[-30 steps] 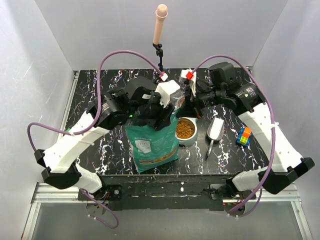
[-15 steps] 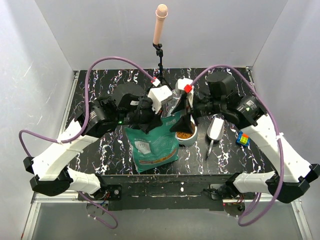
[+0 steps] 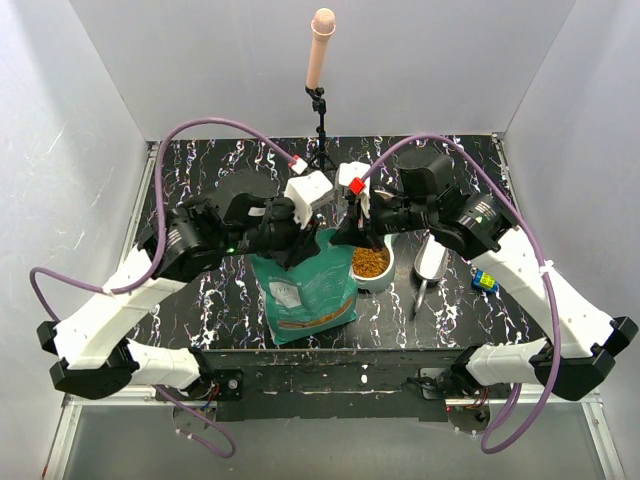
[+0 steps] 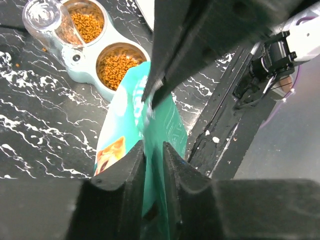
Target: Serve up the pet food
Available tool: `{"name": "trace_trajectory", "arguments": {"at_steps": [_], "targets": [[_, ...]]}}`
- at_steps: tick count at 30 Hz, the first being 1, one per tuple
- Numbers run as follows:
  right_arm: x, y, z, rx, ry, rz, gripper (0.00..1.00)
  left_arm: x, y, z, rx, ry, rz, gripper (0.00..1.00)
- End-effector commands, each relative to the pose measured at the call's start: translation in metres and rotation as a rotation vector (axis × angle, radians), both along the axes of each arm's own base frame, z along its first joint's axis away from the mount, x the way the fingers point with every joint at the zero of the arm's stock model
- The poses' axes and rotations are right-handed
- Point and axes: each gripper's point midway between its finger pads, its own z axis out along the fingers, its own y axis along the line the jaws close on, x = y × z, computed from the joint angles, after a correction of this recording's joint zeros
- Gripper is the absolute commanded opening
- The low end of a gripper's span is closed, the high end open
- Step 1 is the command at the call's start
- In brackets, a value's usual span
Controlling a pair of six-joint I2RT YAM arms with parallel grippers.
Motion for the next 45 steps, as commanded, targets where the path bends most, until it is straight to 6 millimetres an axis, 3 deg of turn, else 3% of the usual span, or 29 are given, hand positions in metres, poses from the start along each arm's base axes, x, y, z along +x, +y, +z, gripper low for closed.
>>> {"name": "trace_trajectory", "arguments": {"at_steps": [1,3,6,13,16,17,19,25,33,35,37,39,42,45], "targets": [[0.022,-0.014,0.009,-0.039,-0.122,-0.090,0.01,-0.012,0.032,0.024,-0.064,-0.044,0.058,0.29],[0.019,-0.019,0.009,-0.040,-0.129,-0.092,0.01,-0.012,0.039,0.020,-0.035,-0.050,0.067,0.37],[0.015,-0.027,0.010,-0.021,-0.114,-0.095,0.01,-0.016,0.047,0.013,0.009,-0.044,0.061,0.37],[0.005,-0.034,0.004,-0.043,-0.069,-0.078,0.01,-0.015,0.055,0.008,0.034,-0.057,0.075,0.00],[0.002,-0.035,0.010,-0.035,-0.072,-0.072,0.02,-0.018,0.056,0.010,0.028,-0.054,0.066,0.00],[-0.002,-0.033,0.013,-0.022,-0.069,-0.049,0.18,-0.023,0.052,0.012,0.011,-0.042,0.037,0.00],[-0.009,-0.024,0.019,-0.001,-0.067,0.000,0.32,-0.026,0.048,0.017,-0.015,-0.042,0.015,0.00],[-0.014,0.008,0.024,0.009,-0.081,0.073,0.35,-0.029,0.039,0.033,-0.100,-0.050,-0.003,0.00],[-0.018,0.015,0.020,-0.013,-0.076,0.111,0.37,-0.027,0.028,0.038,-0.158,-0.035,-0.001,0.00],[-0.017,0.013,0.015,-0.044,-0.084,0.099,0.29,-0.025,0.025,0.037,-0.165,-0.029,0.007,0.00],[-0.007,0.009,0.009,-0.080,-0.106,0.041,0.02,-0.023,0.023,0.035,-0.168,-0.023,0.017,0.00],[-0.006,0.003,0.007,-0.090,-0.119,0.020,0.01,-0.023,0.021,0.032,-0.168,-0.012,0.014,0.00],[-0.017,0.000,0.013,-0.056,-0.115,0.044,0.01,-0.023,0.018,0.019,-0.132,0.018,0.012,0.27],[-0.024,-0.001,0.017,-0.039,-0.095,0.058,0.01,-0.026,0.016,0.008,-0.107,0.039,-0.007,0.35]]}}
